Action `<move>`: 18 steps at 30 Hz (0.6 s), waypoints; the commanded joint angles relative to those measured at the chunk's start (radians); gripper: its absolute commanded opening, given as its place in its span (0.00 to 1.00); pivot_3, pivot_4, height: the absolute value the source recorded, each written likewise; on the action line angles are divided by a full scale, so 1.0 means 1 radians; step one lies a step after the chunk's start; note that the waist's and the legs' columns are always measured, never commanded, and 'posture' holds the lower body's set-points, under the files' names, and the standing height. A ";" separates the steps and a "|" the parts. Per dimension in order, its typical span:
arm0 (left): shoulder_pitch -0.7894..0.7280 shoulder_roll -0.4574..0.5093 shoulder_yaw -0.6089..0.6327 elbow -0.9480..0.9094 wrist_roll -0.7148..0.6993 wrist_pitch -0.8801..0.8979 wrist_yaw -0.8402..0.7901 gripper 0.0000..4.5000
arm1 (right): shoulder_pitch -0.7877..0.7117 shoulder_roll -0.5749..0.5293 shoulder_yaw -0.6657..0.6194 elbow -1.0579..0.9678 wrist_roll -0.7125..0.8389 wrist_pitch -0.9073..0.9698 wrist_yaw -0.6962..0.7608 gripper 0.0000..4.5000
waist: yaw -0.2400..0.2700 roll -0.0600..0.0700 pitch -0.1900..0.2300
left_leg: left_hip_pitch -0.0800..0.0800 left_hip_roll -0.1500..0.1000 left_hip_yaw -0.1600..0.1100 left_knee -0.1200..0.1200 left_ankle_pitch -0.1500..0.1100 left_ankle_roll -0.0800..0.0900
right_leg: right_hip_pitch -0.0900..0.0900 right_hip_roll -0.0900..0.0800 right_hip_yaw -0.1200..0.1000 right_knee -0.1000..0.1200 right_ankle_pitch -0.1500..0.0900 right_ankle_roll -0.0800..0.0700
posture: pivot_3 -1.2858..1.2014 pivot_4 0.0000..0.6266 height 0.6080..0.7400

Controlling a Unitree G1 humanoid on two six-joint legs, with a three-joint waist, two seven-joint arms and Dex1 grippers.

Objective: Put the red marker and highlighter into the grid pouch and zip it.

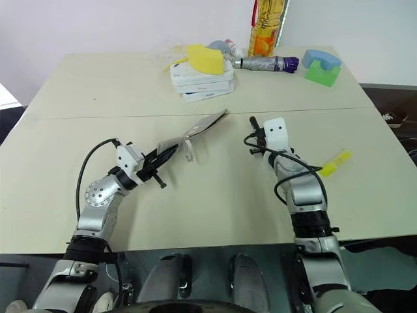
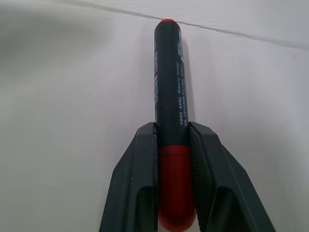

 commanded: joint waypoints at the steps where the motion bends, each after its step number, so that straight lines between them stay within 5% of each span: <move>1: -0.025 0.012 0.019 0.015 -0.040 0.019 -0.031 0.00 | 0.050 -0.091 -0.019 -0.171 0.008 -0.035 0.099 0.08 | 0.000 0.000 0.000 | 0.000 0.000 0.000 0.000 0.000 0.000 | 0.000 0.000 0.000 0.000 0.000 0.000 | 0.52 0.24 1.00; 7: -0.069 0.027 0.016 0.036 -0.124 0.093 -0.159 0.00 | 0.225 -0.305 -0.069 -0.445 0.071 -0.102 0.327 0.08 | 0.000 0.000 0.000 | 0.000 0.000 -0.001 0.000 0.000 0.000 | 0.000 0.001 0.000 0.000 0.000 0.000 | 0.52 0.24 1.00; 18: -0.067 0.018 0.001 -0.092 -0.163 0.200 -0.195 0.00 | 0.208 -0.302 -0.060 -0.502 0.087 -0.080 0.336 0.08 | 0.002 -0.001 0.001 | 0.000 0.000 -0.001 0.001 0.000 0.000 | 0.001 0.000 0.000 -0.001 0.000 0.000 | 0.52 0.24 1.00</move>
